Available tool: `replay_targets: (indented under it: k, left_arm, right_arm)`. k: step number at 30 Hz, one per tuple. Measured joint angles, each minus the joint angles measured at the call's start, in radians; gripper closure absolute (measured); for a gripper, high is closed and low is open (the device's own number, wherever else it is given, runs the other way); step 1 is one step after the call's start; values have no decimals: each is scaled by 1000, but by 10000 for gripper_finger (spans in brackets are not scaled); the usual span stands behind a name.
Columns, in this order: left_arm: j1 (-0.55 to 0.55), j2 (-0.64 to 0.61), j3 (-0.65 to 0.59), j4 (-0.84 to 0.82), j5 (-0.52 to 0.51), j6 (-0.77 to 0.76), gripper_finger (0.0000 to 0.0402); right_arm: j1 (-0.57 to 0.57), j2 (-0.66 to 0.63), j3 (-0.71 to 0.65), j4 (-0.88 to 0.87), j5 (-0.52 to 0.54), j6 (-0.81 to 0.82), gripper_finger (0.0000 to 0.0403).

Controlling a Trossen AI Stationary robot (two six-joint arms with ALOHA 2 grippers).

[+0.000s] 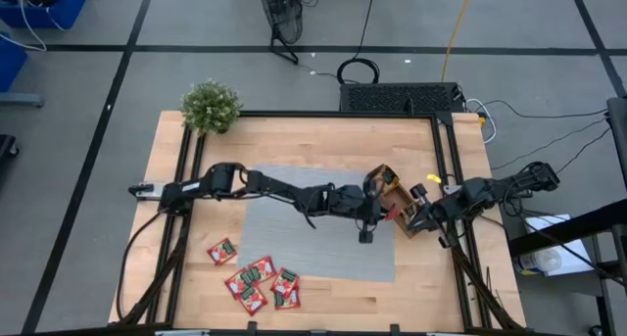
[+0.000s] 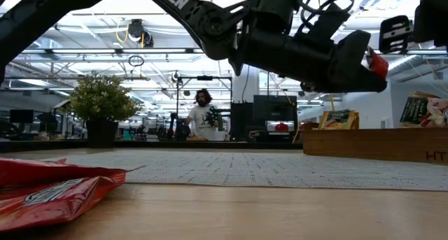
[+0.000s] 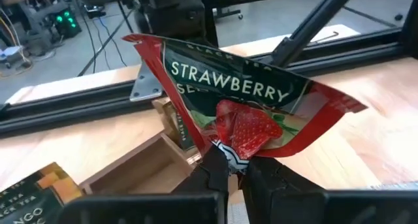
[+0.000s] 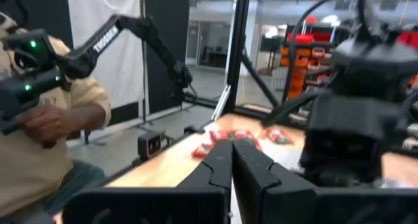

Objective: Pick & Place Tea
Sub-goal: Put the red tea bag into the middle section of the wooden organizer

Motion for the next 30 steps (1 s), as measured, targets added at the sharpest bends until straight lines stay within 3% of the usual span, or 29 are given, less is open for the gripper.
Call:
replay_targets:
  k: [7,13,21,24,26,29,30]
  left_arm:
    - [-7,0,0,-2,-75,38,381]
    - [-7,0,0,-47,-279,92,381]
    - [-15,0,0,-99,-277,111,381]
    - [-20,0,0,-102,-240,123,381]
    - [-22,0,0,-100,-235,120,381]
    - [-26,0,0,-98,-236,118,381]
    - [-26,0,0,-97,-236,112,381]
  right_arm:
    - [0,0,0,86,0,0,403]
    - [0,-1,0,177,0,55,403]
    - [0,0,0,288,1,68,403]
    - [0,3,1,312,3,-61,403]
    - [2,16,21,317,111,-182,403]
    - [-1,41,53,310,453,-236,403]
    - [0,51,58,314,499,-250,403]
